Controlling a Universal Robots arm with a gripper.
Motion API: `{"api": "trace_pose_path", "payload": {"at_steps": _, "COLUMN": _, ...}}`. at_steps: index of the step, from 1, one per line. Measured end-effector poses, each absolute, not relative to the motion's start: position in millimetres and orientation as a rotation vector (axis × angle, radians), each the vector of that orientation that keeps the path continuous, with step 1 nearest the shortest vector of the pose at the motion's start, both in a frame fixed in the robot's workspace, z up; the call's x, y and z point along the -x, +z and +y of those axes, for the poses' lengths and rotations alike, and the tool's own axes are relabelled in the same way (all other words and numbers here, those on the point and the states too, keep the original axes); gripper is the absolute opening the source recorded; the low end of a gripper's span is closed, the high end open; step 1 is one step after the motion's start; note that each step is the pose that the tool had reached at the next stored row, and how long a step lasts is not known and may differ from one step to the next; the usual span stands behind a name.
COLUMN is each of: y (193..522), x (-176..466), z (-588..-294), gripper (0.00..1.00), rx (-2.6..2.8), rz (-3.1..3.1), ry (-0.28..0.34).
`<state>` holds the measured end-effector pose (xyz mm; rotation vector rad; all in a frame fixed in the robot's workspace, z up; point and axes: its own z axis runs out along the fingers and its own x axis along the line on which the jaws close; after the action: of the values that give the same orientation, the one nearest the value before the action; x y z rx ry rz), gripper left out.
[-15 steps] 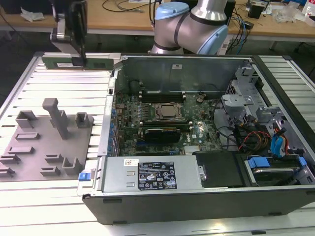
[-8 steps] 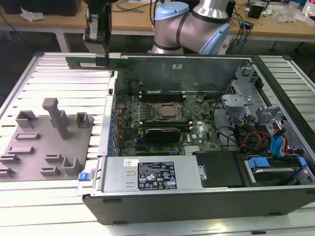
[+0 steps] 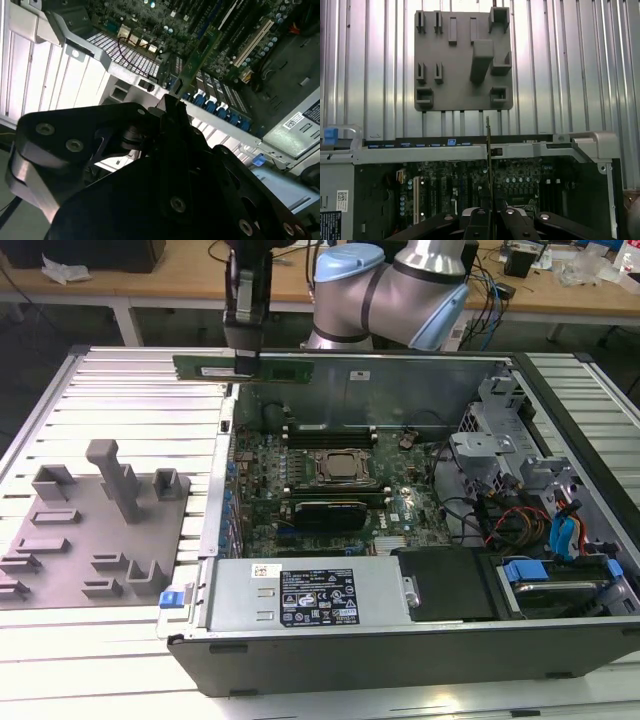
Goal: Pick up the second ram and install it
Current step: 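Pick up the second ram and move it above second insertion slot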
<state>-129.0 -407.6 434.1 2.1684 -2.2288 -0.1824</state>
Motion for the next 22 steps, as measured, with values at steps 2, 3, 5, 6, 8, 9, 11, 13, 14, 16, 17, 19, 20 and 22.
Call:
{"api": "trace_pose_path", "payload": {"at_steps": 2, "y": 434, "x": 124, "z": -408, "gripper": 0.14, "rx": -2.168, "rz": -2.228, "ry": -0.183}}
{"api": "trace_pose_path", "payload": {"at_steps": 3, "y": 434, "x": 121, "z": -408, "gripper": 0.14, "rx": -2.168, "rz": -2.228, "ry": -0.184}}
{"api": "trace_pose_path", "payload": {"at_steps": 5, "y": 434, "x": 110, "z": -408, "gripper": 0.14, "rx": -2.166, "rz": -2.226, "ry": -0.186}}
{"api": "trace_pose_path", "payload": {"at_steps": 6, "y": 434, "x": 105, "z": -408, "gripper": 0.14, "rx": -2.166, "rz": -2.226, "ry": -0.187}}
{"api": "trace_pose_path", "payload": {"at_steps": 8, "y": 434, "x": 100, "z": -408, "gripper": 0.14, "rx": -2.165, "rz": -2.226, "ry": -0.189}}
{"api": "trace_pose_path", "payload": {"at_steps": 9, "y": 434, "x": 97, "z": -408, "gripper": 0.14, "rx": -2.165, "rz": -2.225, "ry": -0.189}}
{"api": "trace_pose_path", "payload": {"at_steps": 11, "y": 434, "x": 90, "z": -408, "gripper": 0.14, "rx": -2.164, "rz": -2.224, "ry": -0.191}}
{"api": "trace_pose_path", "payload": {"at_steps": 13, "y": 434, "x": 85, "z": -408, "gripper": 0.14, "rx": -2.163, "rz": -2.224, "ry": -0.192}}
{"api": "trace_pose_path", "payload": {"at_steps": 14, "y": 434, "x": 82, "z": -408, "gripper": 0.14, "rx": -2.163, "rz": -2.223, "ry": -0.193}}
{"api": "trace_pose_path", "payload": {"at_steps": 16, "y": 434, "x": 76, "z": -408, "gripper": 0.14, "rx": -2.162, "rz": -2.222, "ry": -0.195}}
{"api": "trace_pose_path", "payload": {"at_steps": 17, "y": 434, "x": 71, "z": -408, "gripper": 0.14, "rx": -2.161, "rz": -2.222, "ry": -0.196}}
{"api": "trace_pose_path", "payload": {"at_steps": 19, "y": 434, "x": 63, "z": -408, "gripper": 0.14, "rx": -2.160, "rz": -2.220, "ry": -0.198}}
{"api": "trace_pose_path", "payload": {"at_steps": 20, "y": 434, "x": 57, "z": -408, "gripper": 0.14, "rx": -2.159, "rz": -2.220, "ry": -0.200}}
{"api": "trace_pose_path", "payload": {"at_steps": 22, "y": 434, "x": 48, "z": -408, "gripper": 0.14, "rx": -2.158, "rz": -2.219, "ry": -0.202}}
